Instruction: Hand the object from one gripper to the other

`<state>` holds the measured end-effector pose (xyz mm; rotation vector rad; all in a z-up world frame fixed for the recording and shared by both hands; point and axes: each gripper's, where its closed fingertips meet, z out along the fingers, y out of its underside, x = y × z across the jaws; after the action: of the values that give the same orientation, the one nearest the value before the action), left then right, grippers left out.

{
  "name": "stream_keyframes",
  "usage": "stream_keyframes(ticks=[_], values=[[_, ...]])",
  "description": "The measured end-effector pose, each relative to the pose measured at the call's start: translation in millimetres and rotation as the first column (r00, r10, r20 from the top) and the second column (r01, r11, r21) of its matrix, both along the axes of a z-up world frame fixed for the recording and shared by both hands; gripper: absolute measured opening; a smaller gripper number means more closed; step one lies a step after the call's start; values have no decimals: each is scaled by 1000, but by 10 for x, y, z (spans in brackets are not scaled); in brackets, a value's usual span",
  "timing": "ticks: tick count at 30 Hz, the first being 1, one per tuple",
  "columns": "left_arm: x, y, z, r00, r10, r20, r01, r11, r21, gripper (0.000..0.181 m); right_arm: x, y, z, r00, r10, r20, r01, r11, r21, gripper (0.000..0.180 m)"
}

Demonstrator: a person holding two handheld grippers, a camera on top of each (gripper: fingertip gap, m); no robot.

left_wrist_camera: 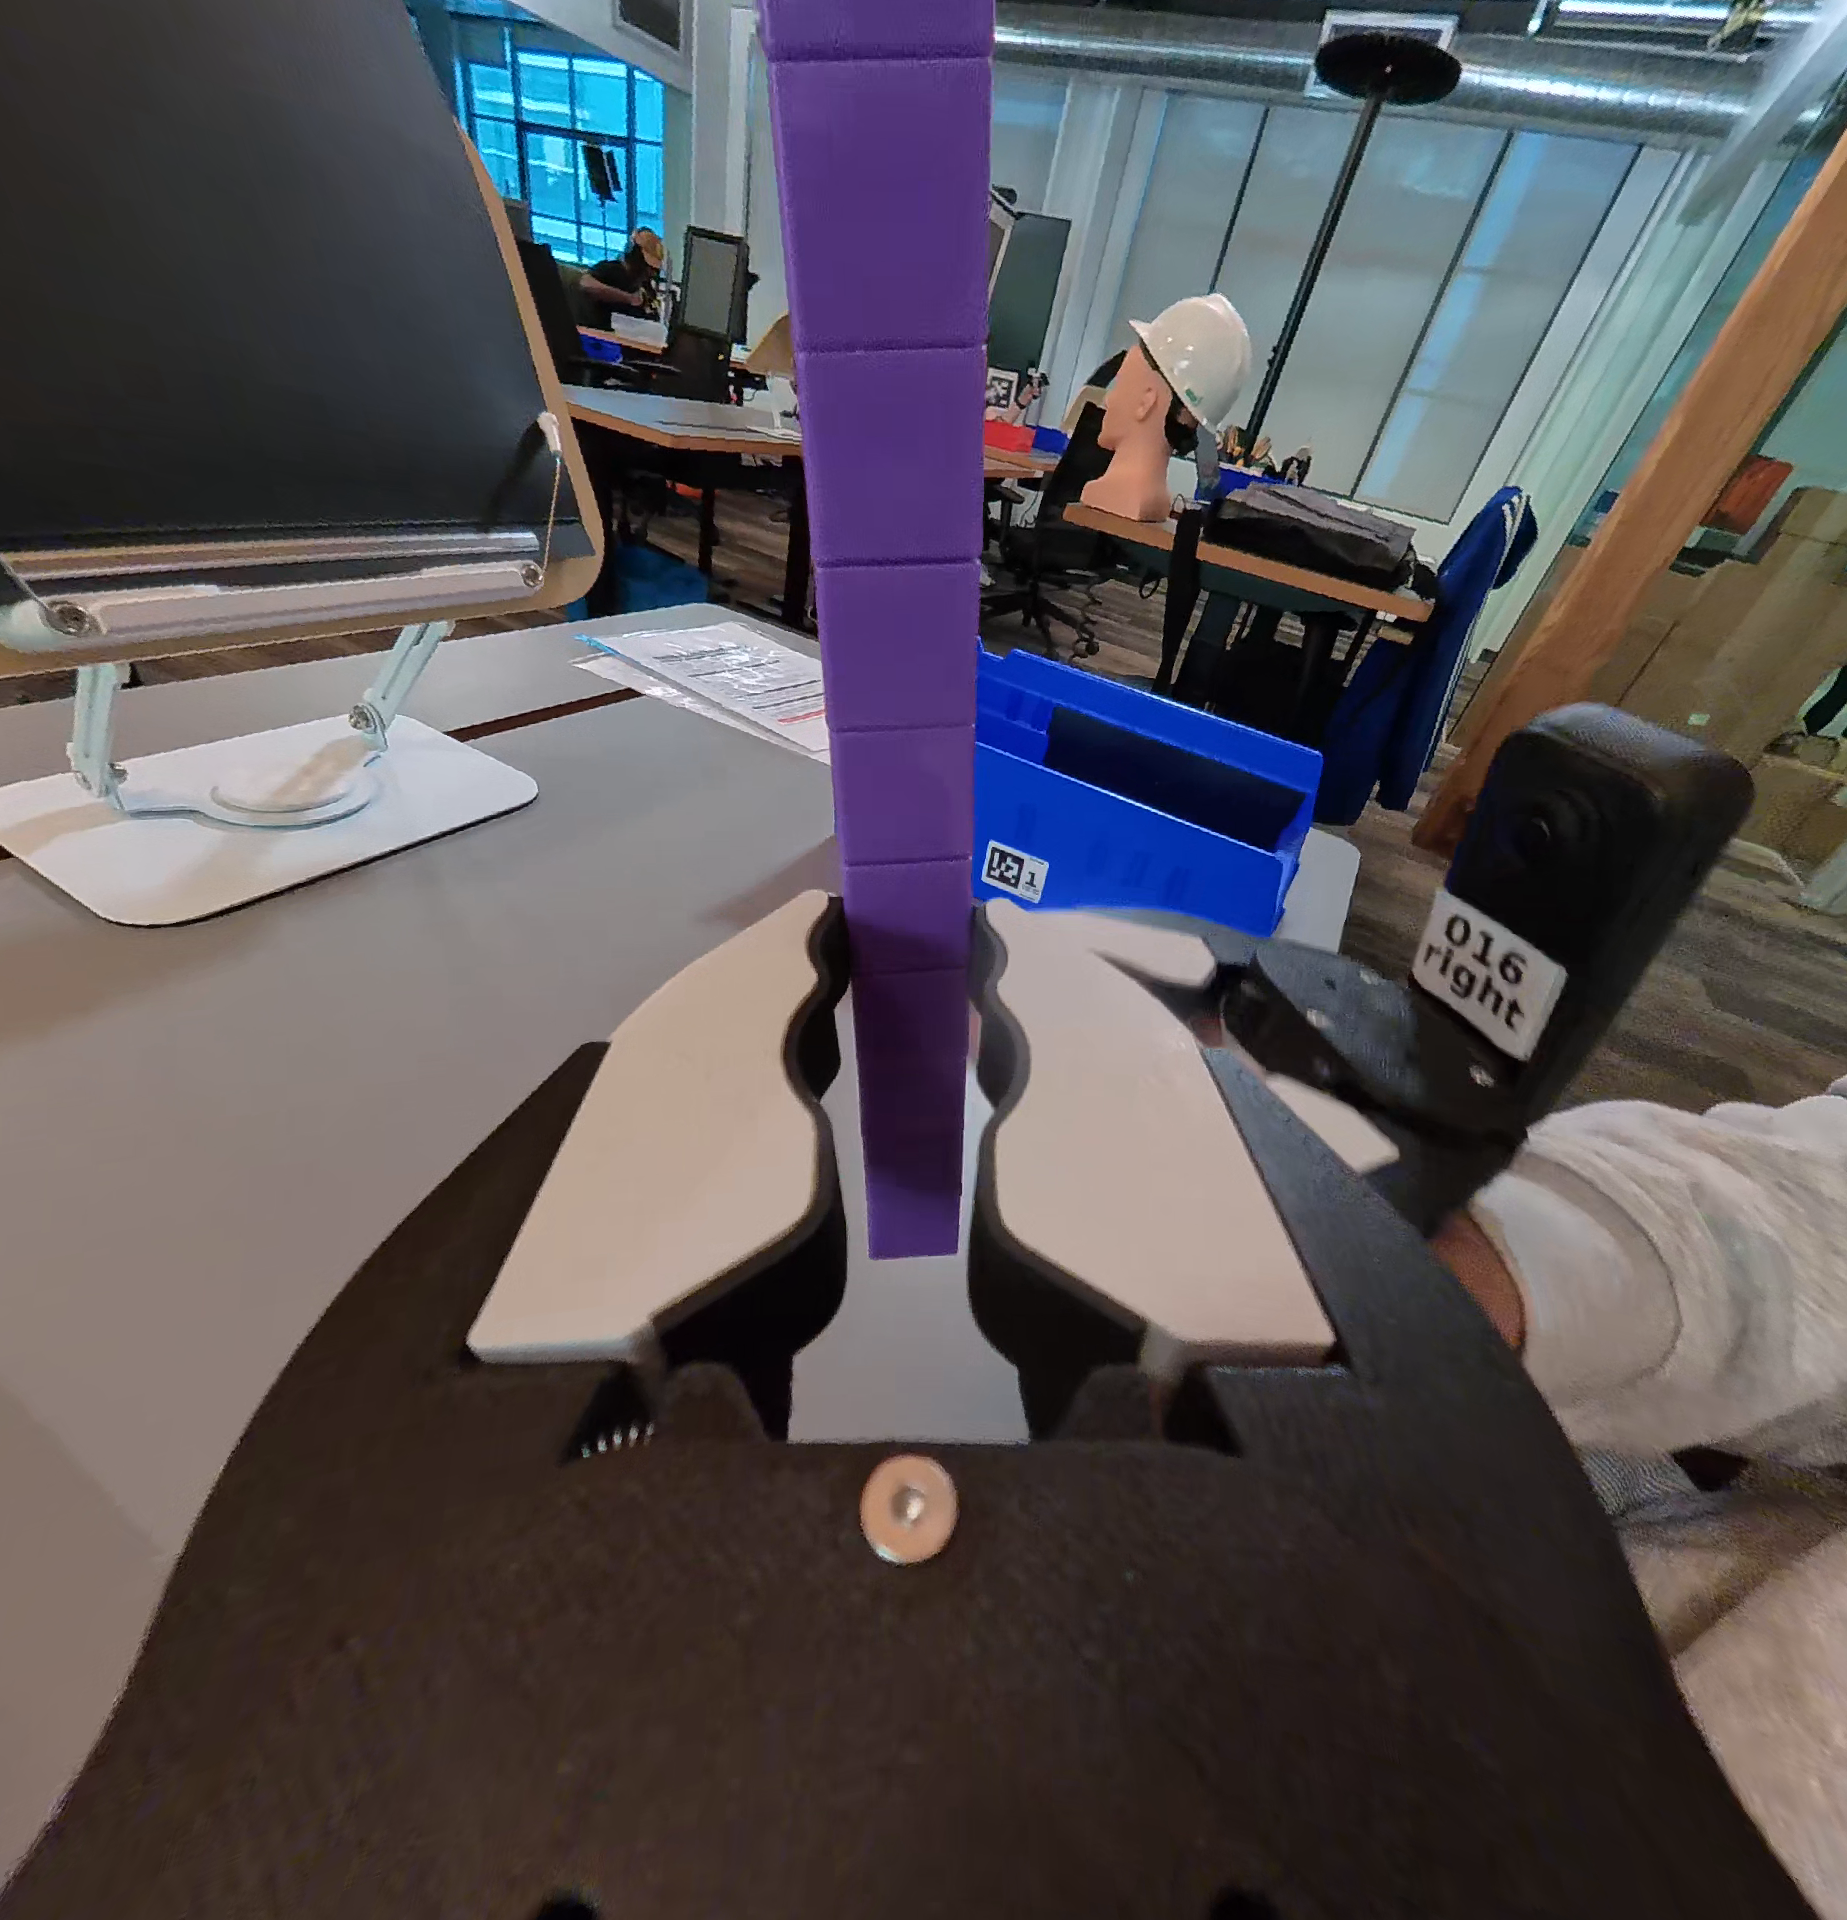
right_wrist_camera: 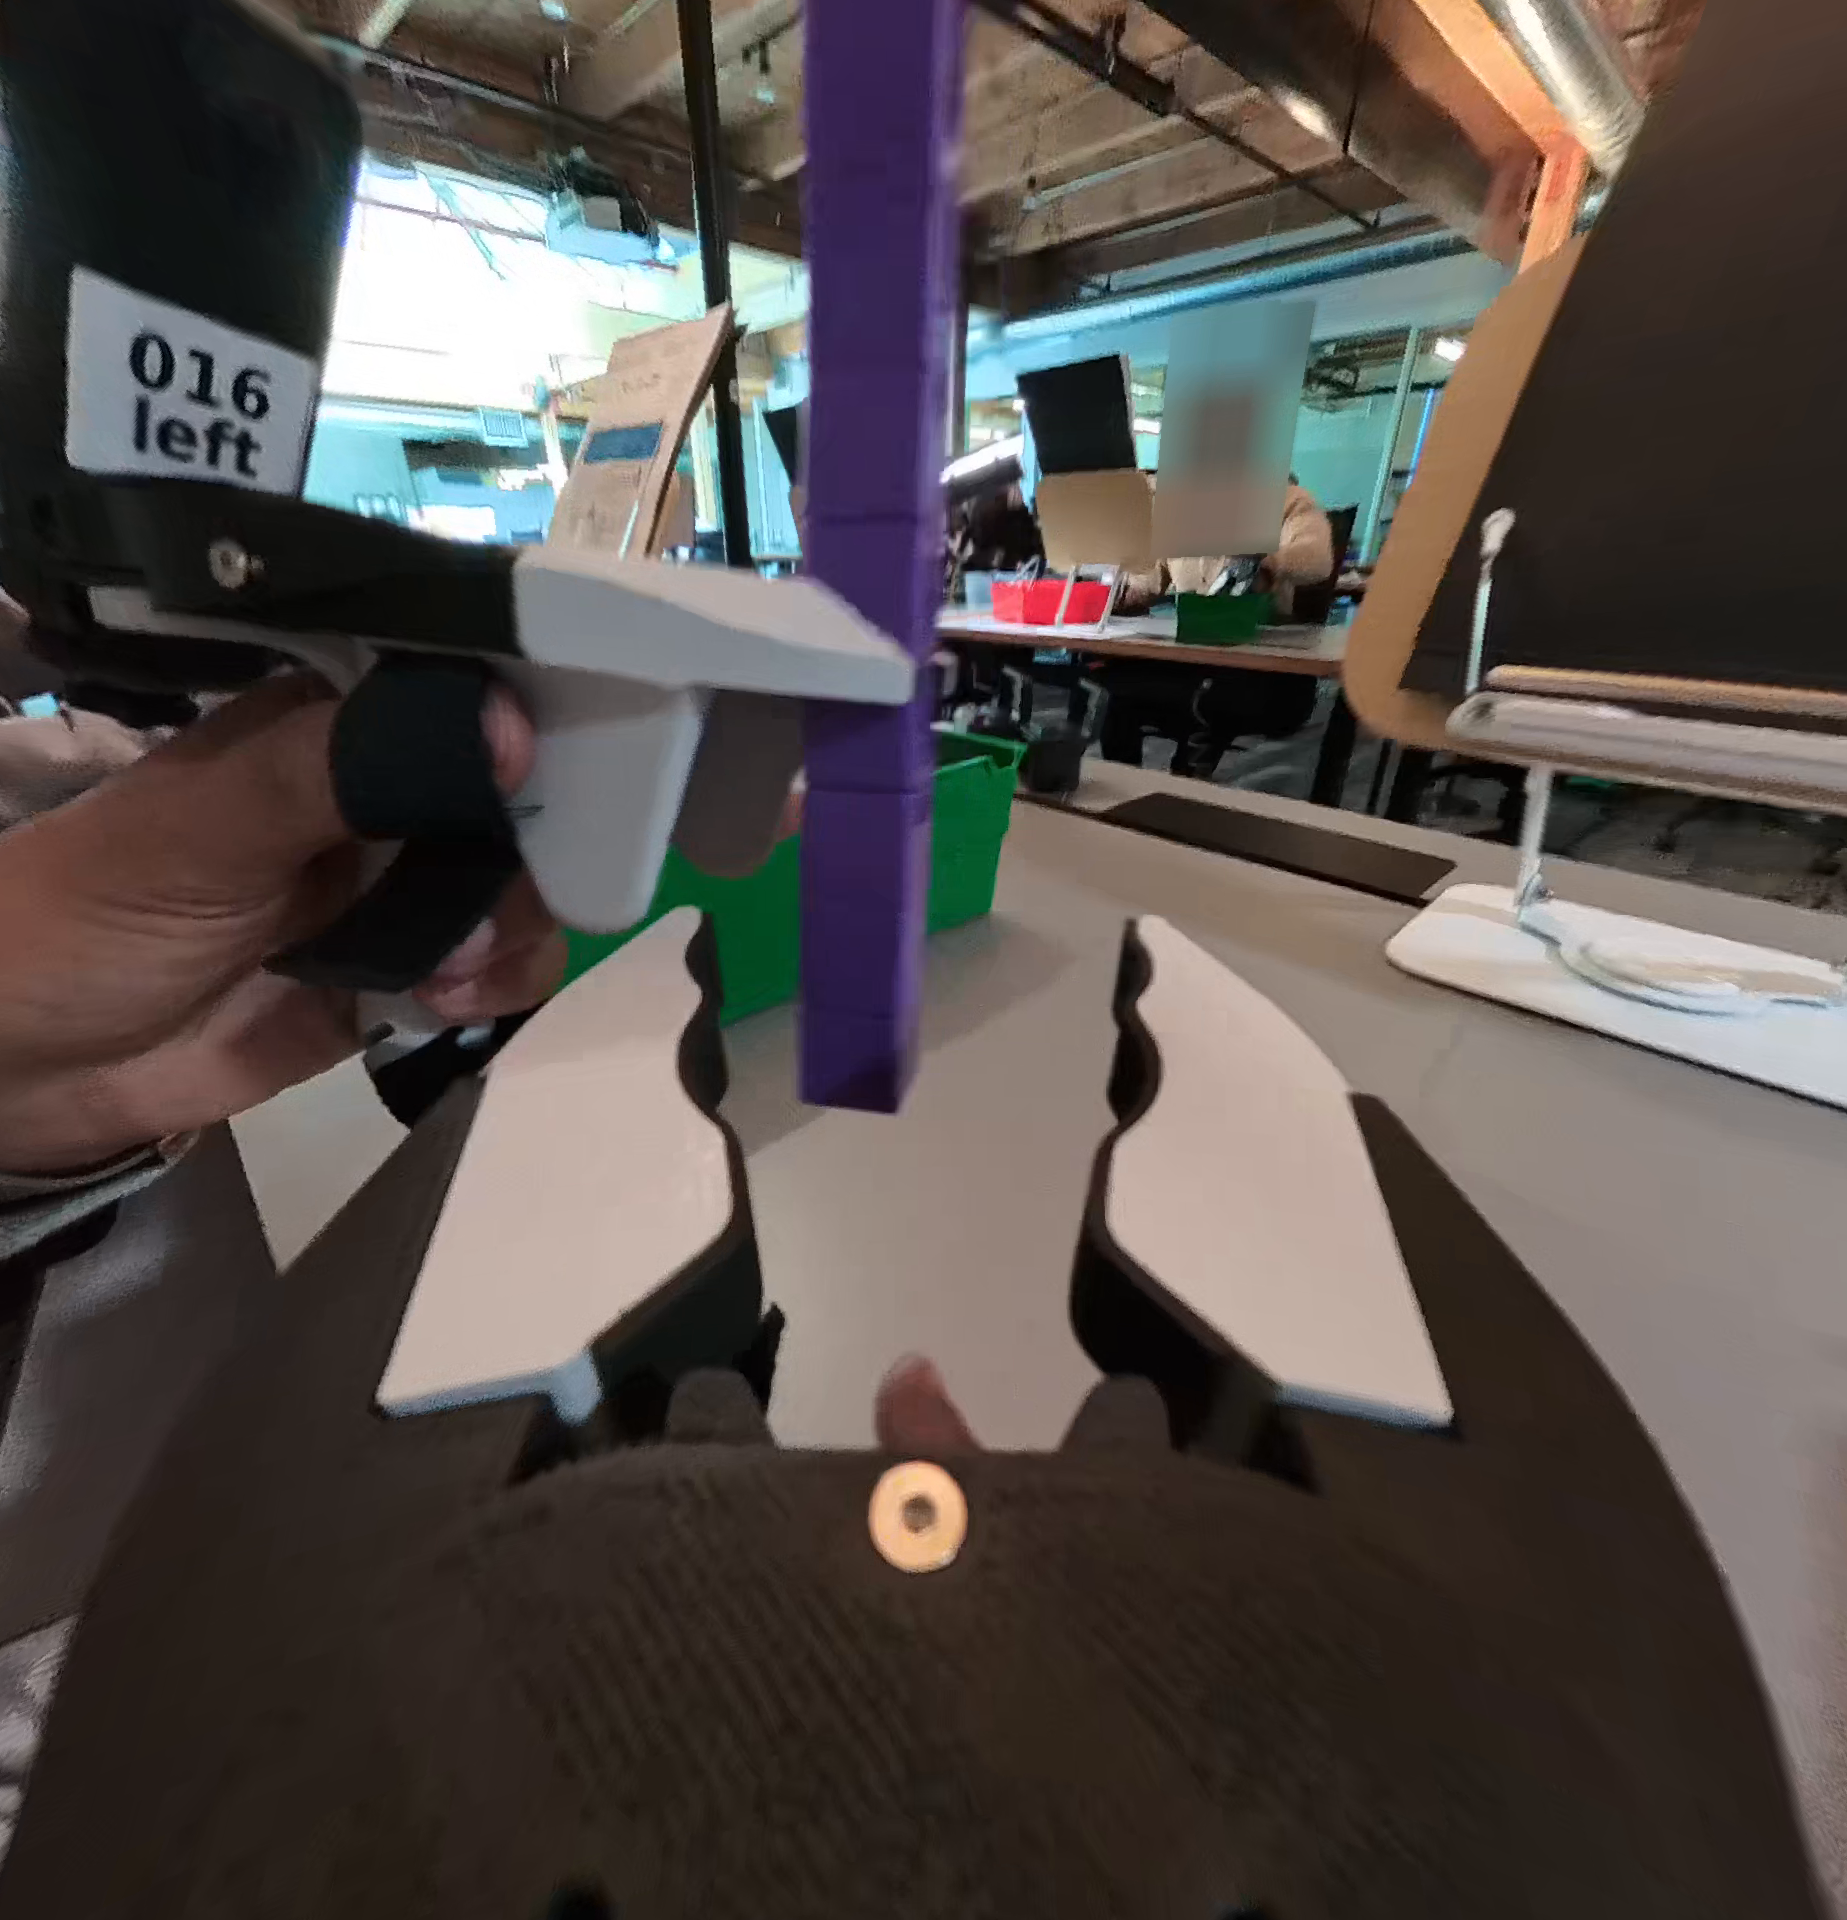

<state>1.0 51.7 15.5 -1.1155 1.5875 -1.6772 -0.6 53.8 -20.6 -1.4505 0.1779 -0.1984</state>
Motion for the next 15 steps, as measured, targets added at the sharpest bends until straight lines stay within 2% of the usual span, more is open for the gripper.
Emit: stream_keyframes(ticks=[4, 9, 13, 15], values=[[-25, 8, 2, 998, -65, -8, 65, 998, 7, 22, 235, -175, 249, 998, 67, 5, -67, 995, 76, 70], [-81, -168, -148, 973, -221, -63, 225, 972, 66, 22, 103, -287, 472, 932, 353, -83, -345, 933, 103, 51], [-304, -464, -142, 887, -461, -25, 462, 886, 34, 22, -132, -333, 563, 856, 513, -72, -507, 858, 81, 49], [-391, -557, -177, 846, -533, -27, 534, 845, 29, 22, -241, -349, 599, 819, 569, -76, -564, 822, 77, 49]])
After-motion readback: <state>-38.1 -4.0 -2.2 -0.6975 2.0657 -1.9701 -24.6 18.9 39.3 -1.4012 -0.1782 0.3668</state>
